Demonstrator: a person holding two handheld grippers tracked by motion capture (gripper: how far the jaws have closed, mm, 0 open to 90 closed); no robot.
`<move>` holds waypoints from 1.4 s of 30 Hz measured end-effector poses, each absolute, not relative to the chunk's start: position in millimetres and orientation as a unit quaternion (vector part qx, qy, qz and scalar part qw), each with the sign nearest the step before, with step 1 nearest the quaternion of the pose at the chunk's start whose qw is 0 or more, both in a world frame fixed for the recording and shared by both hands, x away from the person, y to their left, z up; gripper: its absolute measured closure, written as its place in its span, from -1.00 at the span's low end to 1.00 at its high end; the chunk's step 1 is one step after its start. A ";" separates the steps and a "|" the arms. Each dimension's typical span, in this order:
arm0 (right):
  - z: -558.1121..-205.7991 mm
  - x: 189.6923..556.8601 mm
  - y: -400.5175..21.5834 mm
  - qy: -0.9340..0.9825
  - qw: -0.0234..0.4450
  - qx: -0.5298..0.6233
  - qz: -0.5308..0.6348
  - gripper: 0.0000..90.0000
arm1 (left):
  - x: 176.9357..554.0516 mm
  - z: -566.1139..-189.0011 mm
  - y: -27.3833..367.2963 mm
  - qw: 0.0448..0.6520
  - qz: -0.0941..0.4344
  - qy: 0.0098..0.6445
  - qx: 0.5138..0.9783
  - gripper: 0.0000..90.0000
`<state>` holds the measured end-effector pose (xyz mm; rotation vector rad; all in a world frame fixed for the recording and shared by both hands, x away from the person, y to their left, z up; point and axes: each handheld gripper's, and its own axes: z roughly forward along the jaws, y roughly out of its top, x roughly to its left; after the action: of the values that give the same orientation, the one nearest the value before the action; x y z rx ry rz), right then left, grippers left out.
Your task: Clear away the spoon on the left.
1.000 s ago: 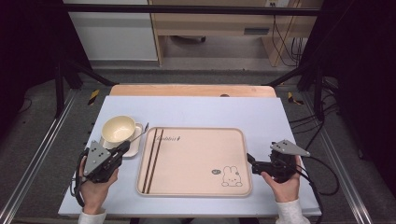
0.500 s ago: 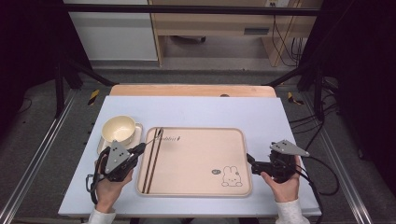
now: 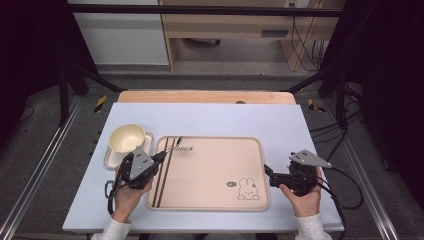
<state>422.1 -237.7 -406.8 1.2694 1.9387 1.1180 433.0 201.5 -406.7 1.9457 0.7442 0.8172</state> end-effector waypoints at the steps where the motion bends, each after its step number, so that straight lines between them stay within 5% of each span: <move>1: -406.8 422.0 -237.3 0.723 0.278 0.474 0.417 -0.96 | 435.7 -410.0 200.0 0.433 0.327 0.301 0.784 0.97; 42: -408.8 423.4 -235.5 0.727 0.276 0.472 0.416 -0.96 | 444.0 -438.2 172.2 0.354 0.351 0.271 0.824 0.87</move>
<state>423.4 -235.5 -408.8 1.2686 1.9535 1.1172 444.0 172.2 -438.2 2.1287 0.7000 0.9064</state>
